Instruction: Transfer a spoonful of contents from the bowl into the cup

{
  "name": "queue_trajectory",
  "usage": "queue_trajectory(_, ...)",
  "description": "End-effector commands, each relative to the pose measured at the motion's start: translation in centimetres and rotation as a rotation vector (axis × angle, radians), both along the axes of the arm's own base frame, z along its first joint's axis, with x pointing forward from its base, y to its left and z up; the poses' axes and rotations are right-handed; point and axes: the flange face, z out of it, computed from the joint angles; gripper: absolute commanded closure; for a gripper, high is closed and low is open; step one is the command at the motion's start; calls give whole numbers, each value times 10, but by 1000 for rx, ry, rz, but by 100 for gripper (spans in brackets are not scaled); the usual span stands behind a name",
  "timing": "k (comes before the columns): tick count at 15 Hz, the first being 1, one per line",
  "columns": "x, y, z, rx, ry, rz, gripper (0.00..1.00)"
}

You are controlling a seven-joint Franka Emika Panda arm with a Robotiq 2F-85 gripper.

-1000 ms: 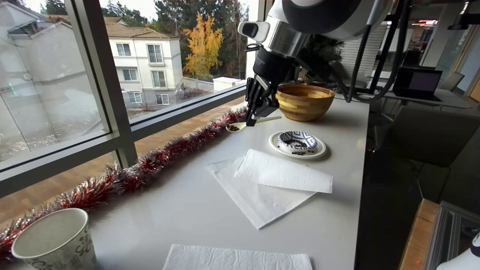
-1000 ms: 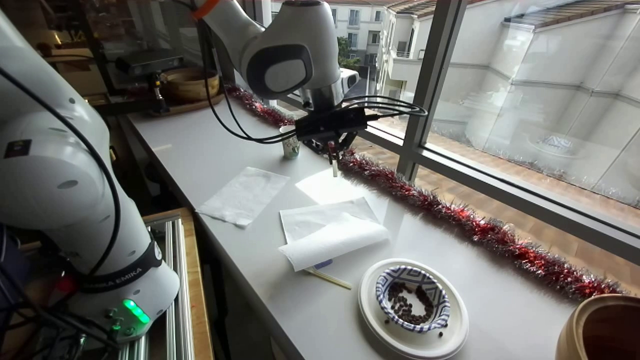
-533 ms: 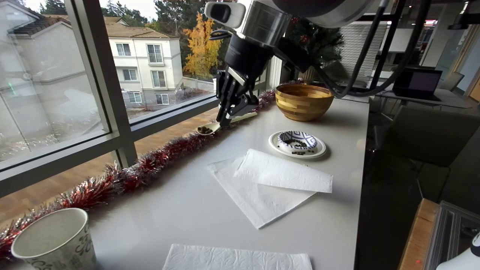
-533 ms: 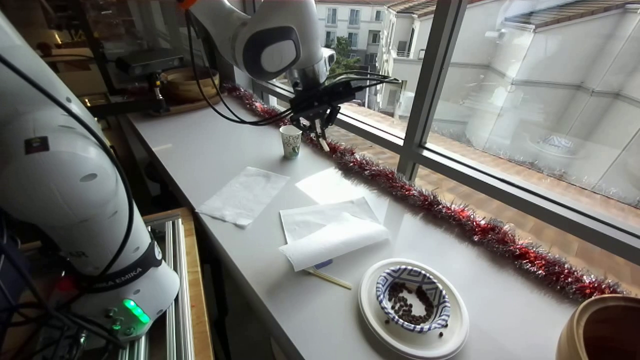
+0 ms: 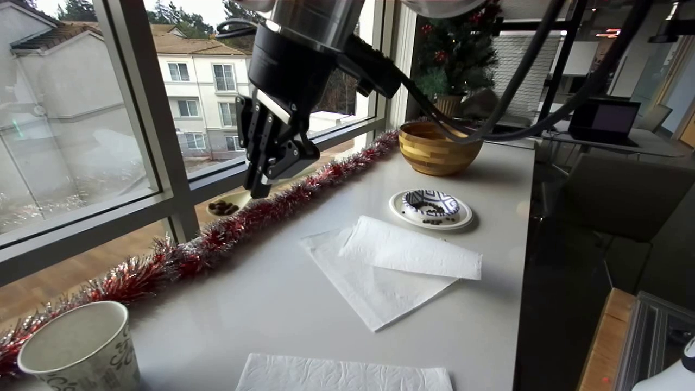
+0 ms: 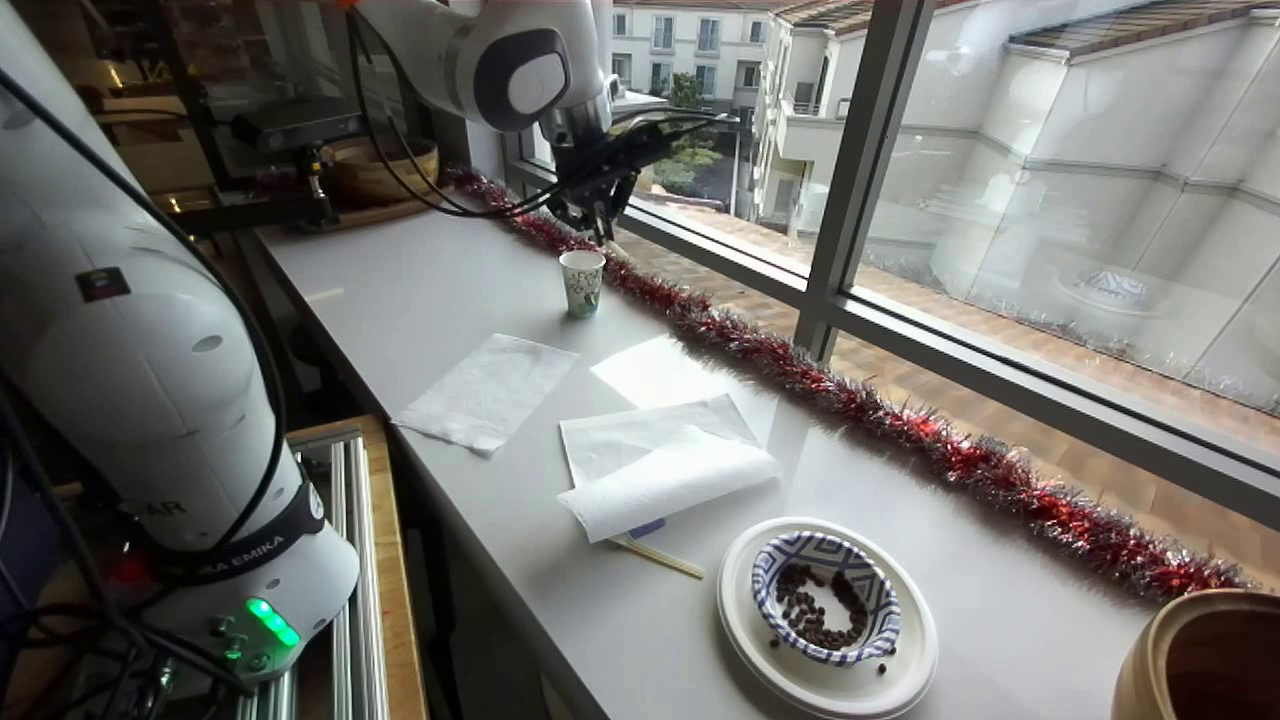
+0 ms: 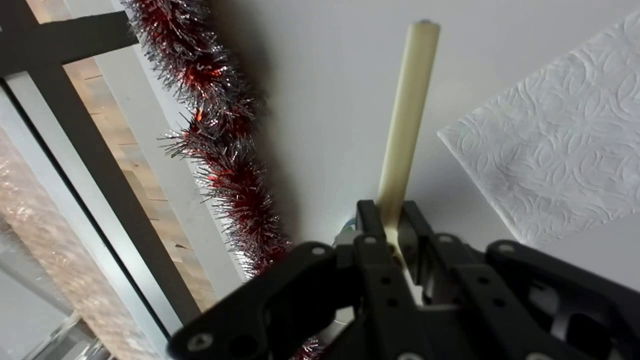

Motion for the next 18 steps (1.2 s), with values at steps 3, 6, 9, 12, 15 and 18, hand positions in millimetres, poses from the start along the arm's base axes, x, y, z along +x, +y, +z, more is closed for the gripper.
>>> queue_trajectory(3, 24, 68, -8, 6, 13, 70, 96)
queue_trajectory(6, 37, 97, -18, 17, 26, 69, 96)
queue_trajectory(9, 50, 122, -26, 18, 37, 59, 96)
queue_trajectory(12, 58, 141, -34, -11, 42, 51, 96)
queue_trajectory(15, 60, 152, -45, -56, 59, 41, 96)
queue_trajectory(18, 59, 165, -57, -90, 80, 42, 96)
